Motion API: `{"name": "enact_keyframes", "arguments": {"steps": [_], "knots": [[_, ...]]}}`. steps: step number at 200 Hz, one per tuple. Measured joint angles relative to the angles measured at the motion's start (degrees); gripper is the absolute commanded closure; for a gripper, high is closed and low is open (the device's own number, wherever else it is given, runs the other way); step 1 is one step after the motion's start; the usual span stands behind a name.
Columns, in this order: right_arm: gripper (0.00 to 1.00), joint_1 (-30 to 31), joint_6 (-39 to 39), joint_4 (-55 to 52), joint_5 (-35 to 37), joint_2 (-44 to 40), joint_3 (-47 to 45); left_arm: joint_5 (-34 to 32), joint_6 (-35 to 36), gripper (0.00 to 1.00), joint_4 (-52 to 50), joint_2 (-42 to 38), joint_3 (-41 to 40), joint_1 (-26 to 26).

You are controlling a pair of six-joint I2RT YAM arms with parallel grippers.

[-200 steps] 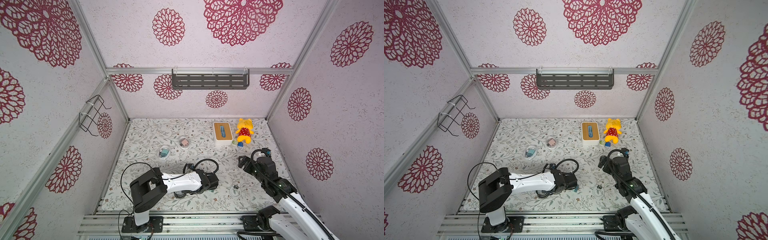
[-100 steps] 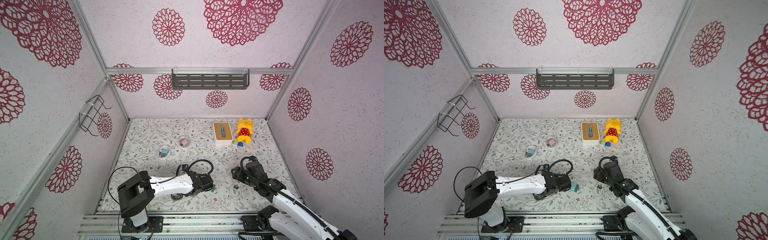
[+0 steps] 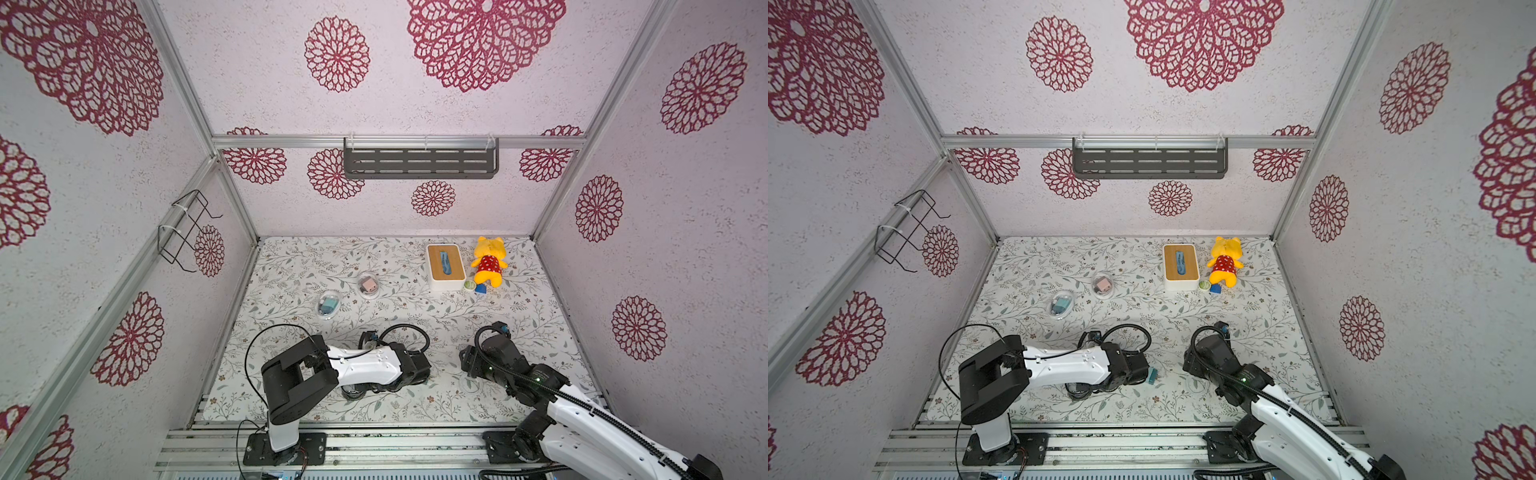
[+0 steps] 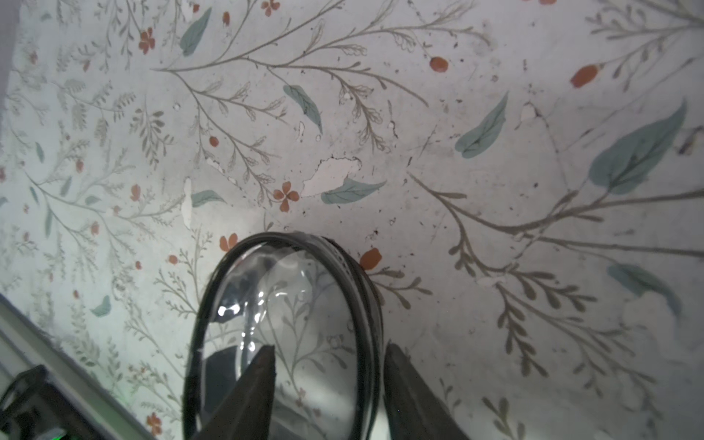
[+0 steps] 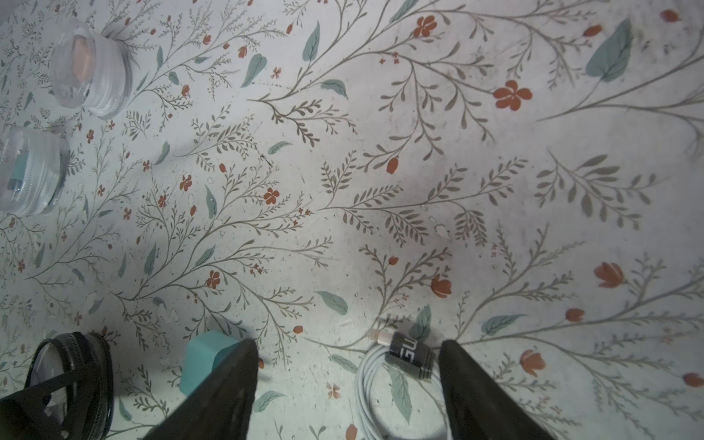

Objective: Pack away charging kits
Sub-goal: Open the storage bag at the center of the board.

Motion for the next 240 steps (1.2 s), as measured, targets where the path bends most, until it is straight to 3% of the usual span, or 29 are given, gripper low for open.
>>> {"name": "enact_keyframes", "arguments": {"steps": [12,48,111,154,214,240], "knots": [[0.22,0.1,0.1,0.0,0.6,0.0,-0.7,-0.1,-0.1,0.8,-0.2,0.0,0.0,0.3],[0.22,0.2,1.0,-0.5,2.1,0.4,-2.0,-0.2,-0.1,1.0,-0.3,-0.1,-0.1,0.9],[0.22,0.2,3.0,-2.6,4.7,0.0,-2.7,-0.1,-0.2,1.0,0.4,-0.8,-0.6,0.9],[0.21,0.2,3.5,-3.7,5.6,1.7,-2.7,-0.4,-0.1,1.0,1.2,-5.5,-0.6,-1.4],[0.36,0.3,3.9,-1.7,2.0,3.5,-5.7,-0.6,0.7,1.0,8.5,-16.1,-4.9,-3.9],[0.44,0.9,4.7,-2.6,1.7,3.2,-5.8,-0.6,0.8,1.0,9.9,-17.3,-6.9,-3.9]]}}
